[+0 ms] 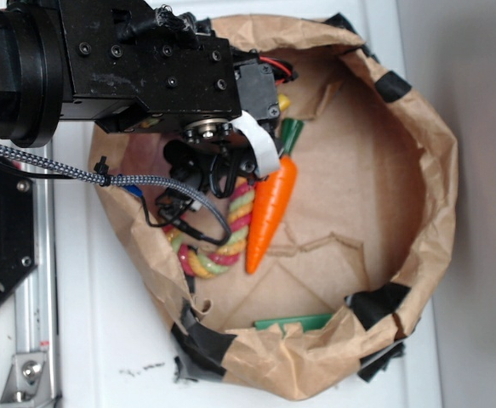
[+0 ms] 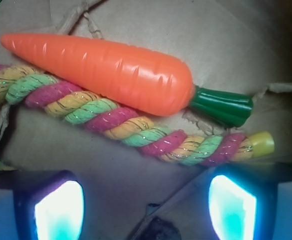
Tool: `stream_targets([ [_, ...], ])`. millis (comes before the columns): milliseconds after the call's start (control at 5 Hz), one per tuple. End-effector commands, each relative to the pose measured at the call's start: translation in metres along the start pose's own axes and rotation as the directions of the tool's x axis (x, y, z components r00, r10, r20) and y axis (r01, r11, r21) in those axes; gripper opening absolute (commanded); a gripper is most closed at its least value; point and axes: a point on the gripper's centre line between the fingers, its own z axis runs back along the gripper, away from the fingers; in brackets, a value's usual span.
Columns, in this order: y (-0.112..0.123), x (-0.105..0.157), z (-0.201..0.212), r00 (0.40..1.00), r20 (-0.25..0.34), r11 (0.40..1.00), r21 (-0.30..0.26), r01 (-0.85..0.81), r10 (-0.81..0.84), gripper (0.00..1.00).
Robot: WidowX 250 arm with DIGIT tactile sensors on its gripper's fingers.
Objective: Grab the rock.
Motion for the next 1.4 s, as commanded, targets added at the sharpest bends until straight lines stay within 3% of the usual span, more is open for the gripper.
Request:
stream_targets([
  [0,0.009,0.000,0.013,1.000,0.003,0.999,0.039,-0.031,0.031,1.00],
  [200,0.010,-0.006,0.006,0.997,-0.054,0.998,0.040,-0.056,0.058,1.00],
  [400,0.010,-0.009,-0.003,0.990,-0.109,0.991,0.107,-0.075,0.086,1.00],
  [1200,-0.018,-0.028,-0.033,0.975,-0.216,0.999,0.035,-0.040,0.047,1.00],
])
